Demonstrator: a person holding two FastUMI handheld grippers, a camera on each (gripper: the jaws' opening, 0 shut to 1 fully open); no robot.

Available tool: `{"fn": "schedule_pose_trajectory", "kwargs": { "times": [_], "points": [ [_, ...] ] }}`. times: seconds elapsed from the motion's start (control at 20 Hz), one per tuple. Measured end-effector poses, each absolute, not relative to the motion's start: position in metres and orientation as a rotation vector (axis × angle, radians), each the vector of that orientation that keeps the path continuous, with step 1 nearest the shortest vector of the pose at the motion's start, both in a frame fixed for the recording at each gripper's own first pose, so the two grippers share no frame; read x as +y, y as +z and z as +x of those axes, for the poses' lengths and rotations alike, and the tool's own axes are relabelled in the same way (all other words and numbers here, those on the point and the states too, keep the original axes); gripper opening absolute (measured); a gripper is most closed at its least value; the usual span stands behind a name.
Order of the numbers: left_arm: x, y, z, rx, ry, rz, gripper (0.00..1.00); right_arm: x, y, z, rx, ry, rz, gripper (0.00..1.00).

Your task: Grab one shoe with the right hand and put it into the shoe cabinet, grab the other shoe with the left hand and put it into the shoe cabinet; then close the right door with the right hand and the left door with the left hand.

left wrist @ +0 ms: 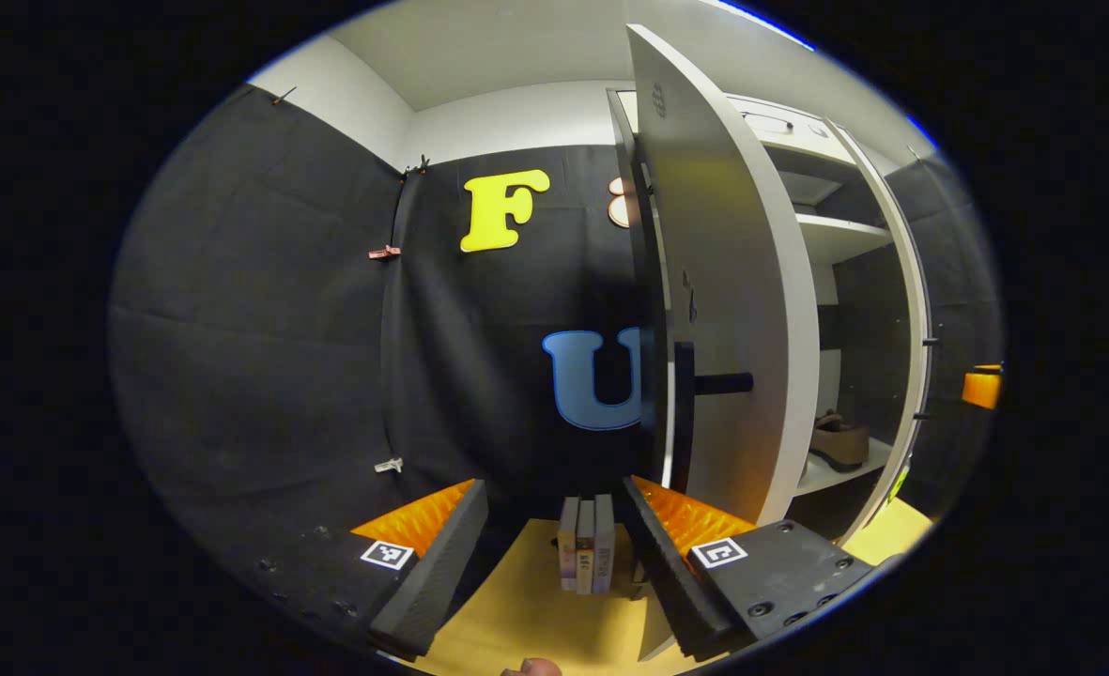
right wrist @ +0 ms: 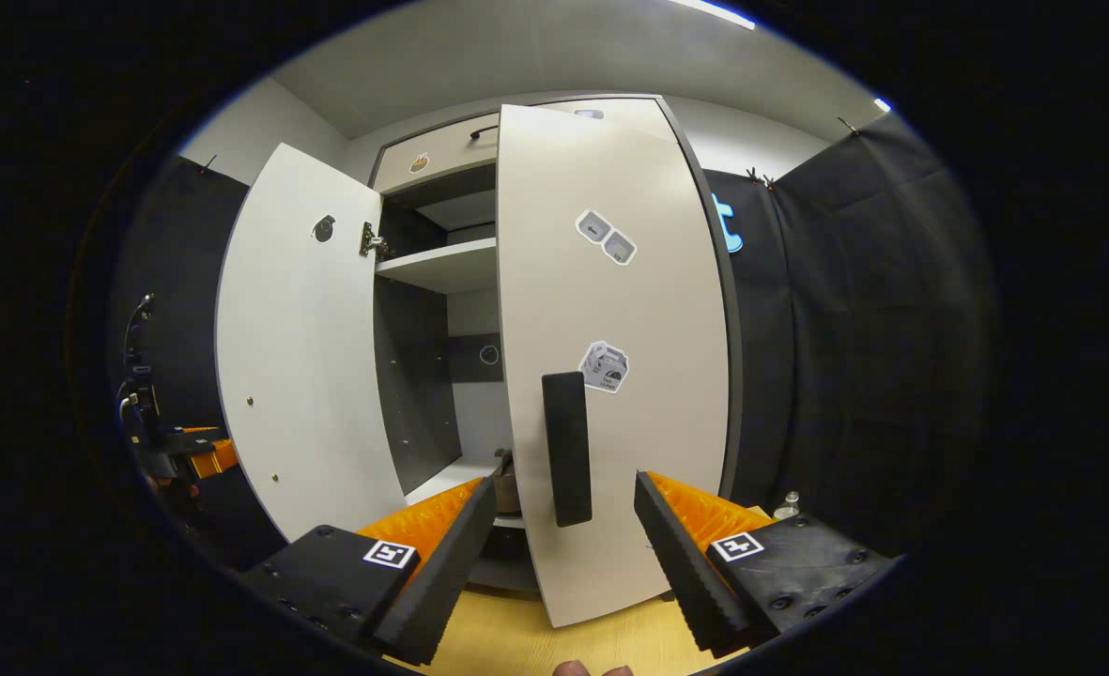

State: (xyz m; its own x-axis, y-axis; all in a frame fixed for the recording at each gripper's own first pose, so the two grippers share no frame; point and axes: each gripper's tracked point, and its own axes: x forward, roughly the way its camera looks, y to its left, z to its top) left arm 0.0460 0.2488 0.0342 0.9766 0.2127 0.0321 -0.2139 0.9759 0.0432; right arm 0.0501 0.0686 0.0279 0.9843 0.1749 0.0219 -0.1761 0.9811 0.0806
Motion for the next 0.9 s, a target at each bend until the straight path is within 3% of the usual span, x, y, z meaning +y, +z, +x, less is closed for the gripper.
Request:
{"fn": "schedule_pose_trajectory", "kwargs": {
  "times": [0.55, 0.7, 0.85, 0.9],
  "points": [
    [0.181, 0.031, 0.046, -0.005, 0.134, 0.024, 0.90, 0.061, 0.029, 0.050, -0.032, 0.194, 0.049, 0.98],
    [0.154, 0.030, 0.051, -0.012, 0.094, 0.006, 0.97, 0.053, 0.030, 0.051, -0.036, 0.185, 0.047, 0.98],
    [0.131, 0.029, 0.062, -0.007, 0.068, 0.001, 0.90, 0.047, 0.031, 0.051, -0.044, 0.176, 0.038, 0.98],
    [0.122, 0.029, 0.065, -0.005, 0.056, 0.004, 0.94, 0.045, 0.032, 0.051, -0.047, 0.172, 0.033, 0.98]
  ]
}}
